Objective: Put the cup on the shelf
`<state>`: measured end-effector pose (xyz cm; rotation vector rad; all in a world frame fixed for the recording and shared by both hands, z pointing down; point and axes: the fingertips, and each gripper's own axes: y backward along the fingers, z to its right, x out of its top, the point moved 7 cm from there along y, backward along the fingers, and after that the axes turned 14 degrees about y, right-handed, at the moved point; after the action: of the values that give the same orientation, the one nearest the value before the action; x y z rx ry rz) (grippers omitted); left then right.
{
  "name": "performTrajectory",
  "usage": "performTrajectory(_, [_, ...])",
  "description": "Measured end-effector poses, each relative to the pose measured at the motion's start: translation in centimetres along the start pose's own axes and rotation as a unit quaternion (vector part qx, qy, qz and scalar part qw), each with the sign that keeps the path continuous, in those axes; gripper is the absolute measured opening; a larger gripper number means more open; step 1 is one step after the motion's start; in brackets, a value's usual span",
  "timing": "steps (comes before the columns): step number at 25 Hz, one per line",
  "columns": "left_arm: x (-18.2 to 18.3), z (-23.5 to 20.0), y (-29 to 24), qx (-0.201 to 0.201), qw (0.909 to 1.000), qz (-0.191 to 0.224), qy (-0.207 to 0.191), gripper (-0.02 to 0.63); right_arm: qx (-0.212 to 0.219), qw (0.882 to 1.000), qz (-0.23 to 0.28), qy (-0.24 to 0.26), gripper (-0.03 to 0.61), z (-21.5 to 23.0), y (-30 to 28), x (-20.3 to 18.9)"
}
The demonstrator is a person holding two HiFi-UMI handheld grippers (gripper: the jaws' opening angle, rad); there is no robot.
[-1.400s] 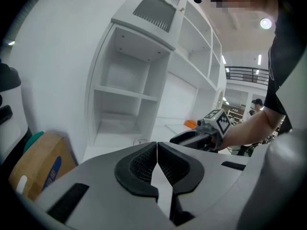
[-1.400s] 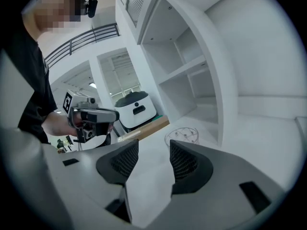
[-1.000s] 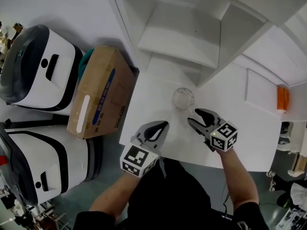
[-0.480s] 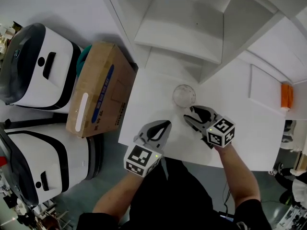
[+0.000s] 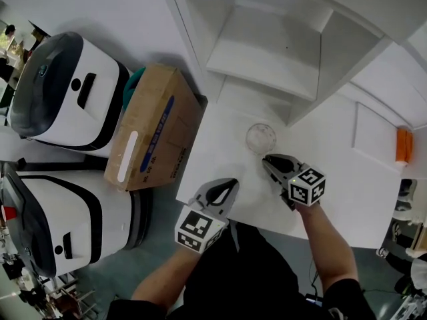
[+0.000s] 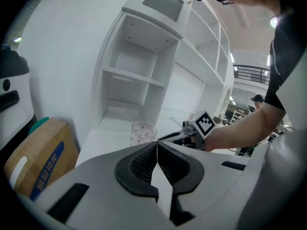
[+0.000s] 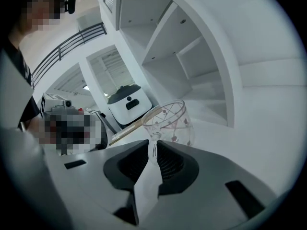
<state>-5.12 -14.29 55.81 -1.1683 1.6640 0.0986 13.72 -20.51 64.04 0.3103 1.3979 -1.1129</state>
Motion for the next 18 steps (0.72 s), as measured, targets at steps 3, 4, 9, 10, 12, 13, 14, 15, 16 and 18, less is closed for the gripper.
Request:
performTrajectory(3, [0.3,0.0,1.0,0.01,0.9999,0.001,-0.001,0.015,0.001,1.0,0.005,-0.002,0.052,-0.1,0.0,0.0])
performTrajectory(4, [0.4,0.0,1.3,0.013,0.9999,0.001,-0.002,0.015,0.006,1.0,0.012,-0.007,0.052,-0.2,0.0,0.0])
performTrajectory(9, [0.9,0.2,2.4,0.021,0.9998,0.003,-0.002,0.016,0.031,0.997,0.064,-0.039,0.046,-1.0,0.3,0.0])
performTrajectory(10, [1.1,0.3,2.5,0.022,0.9997,0.004,-0.002,0.016,0.034,0.996,0.074,-0.047,0.044,-1.1,0.4,0.0])
performTrajectory(12, [1.2,0.5,2.8,0.024,0.9997,0.005,-0.005,0.017,0.04,0.993,0.092,-0.066,0.044,-1.0,0.7,-0.1])
performTrajectory(13, [1.3,0.6,2.9,0.025,0.9997,0.005,-0.005,0.017,0.043,0.991,0.1,-0.076,0.043,-0.9,0.8,-0.1])
performTrajectory(14, [1.3,0.7,3.0,0.026,0.9996,0.005,-0.005,0.017,0.047,0.99,0.106,-0.085,0.043,-0.8,1.0,-0.2])
performTrajectory(15, [1.3,0.9,3.1,0.027,0.9996,0.006,-0.004,0.017,0.049,0.989,0.11,-0.091,0.043,-0.7,1.1,-0.3])
performTrajectory(16, [1.3,1.0,3.1,0.028,0.9996,0.006,-0.004,0.017,0.05,0.988,0.109,-0.093,0.041,-0.6,1.1,-0.4])
performTrajectory(18, [1.1,1.2,3.2,0.029,0.9996,0.006,-0.002,0.016,0.044,0.992,0.093,-0.077,0.041,-0.7,1.1,-0.4])
